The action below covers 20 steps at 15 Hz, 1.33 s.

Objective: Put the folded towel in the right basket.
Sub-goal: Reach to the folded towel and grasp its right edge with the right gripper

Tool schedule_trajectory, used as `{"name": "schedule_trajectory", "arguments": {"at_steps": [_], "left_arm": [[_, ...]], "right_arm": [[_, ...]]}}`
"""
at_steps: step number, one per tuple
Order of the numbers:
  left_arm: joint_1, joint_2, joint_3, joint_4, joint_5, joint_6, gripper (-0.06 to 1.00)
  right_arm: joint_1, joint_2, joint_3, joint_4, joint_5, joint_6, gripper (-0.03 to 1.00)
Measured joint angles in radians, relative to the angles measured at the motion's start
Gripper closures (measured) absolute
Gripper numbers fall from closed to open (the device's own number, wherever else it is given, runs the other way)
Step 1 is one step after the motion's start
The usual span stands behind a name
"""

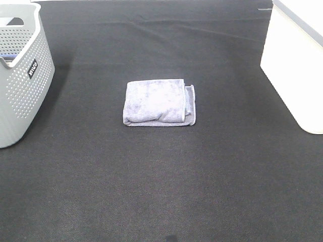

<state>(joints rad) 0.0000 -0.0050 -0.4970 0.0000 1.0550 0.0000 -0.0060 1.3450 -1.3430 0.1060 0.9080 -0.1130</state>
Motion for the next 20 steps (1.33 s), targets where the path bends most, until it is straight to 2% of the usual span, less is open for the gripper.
{"name": "schedule_trajectory", "arguments": {"at_steps": [2,5,7,9,13,14,20], "left_arm": [[0.0,0.0,0.0,0.0,0.0,0.0,-0.03],[0.0,0.0,0.0,0.0,0.0,0.0,-0.03],[0.0,0.0,0.0,0.0,0.0,0.0,-0.03],[0.0,0.0,0.0,0.0,0.0,0.0,-0.03],[0.0,0.0,0.0,0.0,0.0,0.0,-0.03],[0.0,0.0,0.0,0.0,0.0,0.0,-0.03],[0.0,0.0,0.0,0.0,0.0,0.0,-0.03]], "right_arm": [[0.0,0.169,-0.183,0.021,0.078,-0.006,0.26],[0.0,0.422,-0.443,0.109,0.193,-0.009,0.26],[0.011,0.539,-0.55,0.162,0.254,-0.025,0.26],[0.069,0.632,-0.63,0.174,0.277,-0.025,0.26],[0.189,0.818,-0.734,0.269,0.309,-0.021,0.26],[0.189,0.818,-0.734,0.269,0.309,-0.021,0.26],[0.204,1.041,-0.742,0.443,0.309,-0.048,0.24]]}}
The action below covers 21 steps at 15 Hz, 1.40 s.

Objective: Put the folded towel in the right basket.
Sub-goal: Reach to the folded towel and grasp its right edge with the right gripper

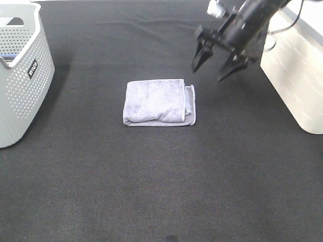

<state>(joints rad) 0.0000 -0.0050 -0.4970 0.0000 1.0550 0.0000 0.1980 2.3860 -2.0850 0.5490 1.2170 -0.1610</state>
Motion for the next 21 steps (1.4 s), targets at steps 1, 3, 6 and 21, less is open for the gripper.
{"name": "schedule_trajectory", "arguments": {"at_steps": [1,3,6,21], "left_arm": [[0.0,0.0,0.0,0.0,0.0,0.0,-0.03],[0.0,0.0,0.0,0.0,0.0,0.0,-0.03],[0.0,0.0,0.0,0.0,0.0,0.0,-0.03],[0.0,0.0,0.0,0.0,0.0,0.0,-0.03]], "right_arm": [[0.0,0.029,0.0,0.031,0.0,-0.011,0.24],[0.0,0.088,-0.021,0.07,0.0,-0.03,0.24],[0.0,0.165,-0.099,0.074,0.0,-0.046,0.24],[0.035,0.261,-0.148,0.181,-0.018,-0.109,0.28]]}}
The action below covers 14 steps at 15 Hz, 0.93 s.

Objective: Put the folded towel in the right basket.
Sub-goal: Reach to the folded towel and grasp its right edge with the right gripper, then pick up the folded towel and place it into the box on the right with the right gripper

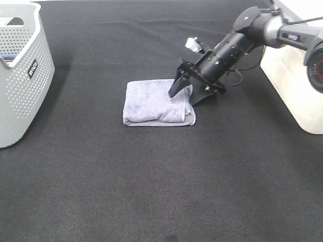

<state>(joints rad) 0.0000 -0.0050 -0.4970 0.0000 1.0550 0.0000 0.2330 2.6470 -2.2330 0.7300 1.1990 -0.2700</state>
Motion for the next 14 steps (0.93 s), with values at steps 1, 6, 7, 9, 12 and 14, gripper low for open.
{"name": "schedule_trajectory", "arguments": {"at_steps": [1,6,7,9,12,14], "left_arm": [[0.0,0.0,0.0,0.0,0.0,0.0,-0.03],[0.0,0.0,0.0,0.0,0.0,0.0,-0.03],[0.0,0.0,0.0,0.0,0.0,0.0,-0.03],[0.0,0.0,0.0,0.0,0.0,0.0,-0.03],[0.0,0.0,0.0,0.0,0.0,0.0,-0.03],[0.0,0.0,0.0,0.0,0.0,0.0,-0.03]], "right_arm": [[0.011,0.005,0.0,0.0,-0.016,0.0,0.4],[0.012,0.015,0.0,-0.017,-0.036,0.004,0.87],[0.012,0.012,0.0,-0.019,-0.036,0.0,0.87],[0.012,-0.014,0.0,-0.028,-0.036,-0.01,0.87],[0.012,-0.128,0.0,-0.035,-0.037,-0.052,0.87],[0.012,-0.196,0.0,-0.053,-0.037,-0.052,0.87]]}}
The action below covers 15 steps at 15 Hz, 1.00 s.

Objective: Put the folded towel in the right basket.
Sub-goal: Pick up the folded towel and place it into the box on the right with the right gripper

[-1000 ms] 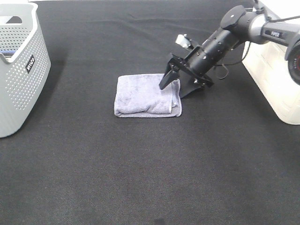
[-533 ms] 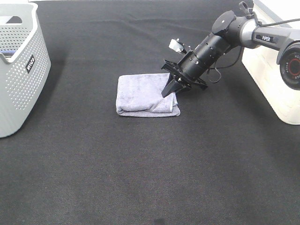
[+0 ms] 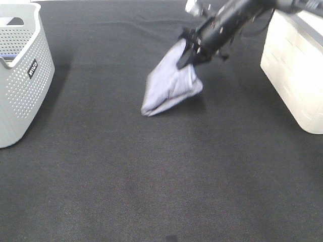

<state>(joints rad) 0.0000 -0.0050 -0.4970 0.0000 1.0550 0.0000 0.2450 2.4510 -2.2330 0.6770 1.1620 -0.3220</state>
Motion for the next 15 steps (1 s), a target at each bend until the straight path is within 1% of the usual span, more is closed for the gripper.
{"name": "schedule_trajectory", "arguments": {"at_steps": [3,4,5,7,8,11,13,15], "left_arm": [[0.0,0.0,0.0,0.0,0.0,0.0,-0.03],[0.0,0.0,0.0,0.0,0.0,0.0,-0.03],[0.0,0.0,0.0,0.0,0.0,0.0,-0.03],[0.0,0.0,0.0,0.0,0.0,0.0,-0.03],[0.0,0.0,0.0,0.0,0.0,0.0,-0.03],[0.0,0.0,0.0,0.0,0.0,0.0,-0.03],[0.0,0.0,0.0,0.0,0.0,0.0,-0.03],[0.0,0.0,0.0,0.0,0.0,0.0,-0.03]], "right_arm": [[0.0,-0.12,0.0,-0.071,-0.008,-0.007,0.87],[0.0,-0.12,0.0,-0.071,-0.008,-0.007,0.87],[-0.001,-0.159,0.0,-0.104,-0.017,-0.007,0.87],[-0.028,-0.255,0.0,-0.144,-0.02,-0.007,0.87],[-0.056,-0.287,0.0,-0.146,-0.02,-0.005,0.87],[-0.193,-0.373,0.0,-0.171,-0.018,0.002,0.87],[-0.31,-0.428,0.0,-0.227,-0.009,0.002,0.87],[-0.381,-0.463,0.0,-0.292,-0.004,0.002,0.87]]}}
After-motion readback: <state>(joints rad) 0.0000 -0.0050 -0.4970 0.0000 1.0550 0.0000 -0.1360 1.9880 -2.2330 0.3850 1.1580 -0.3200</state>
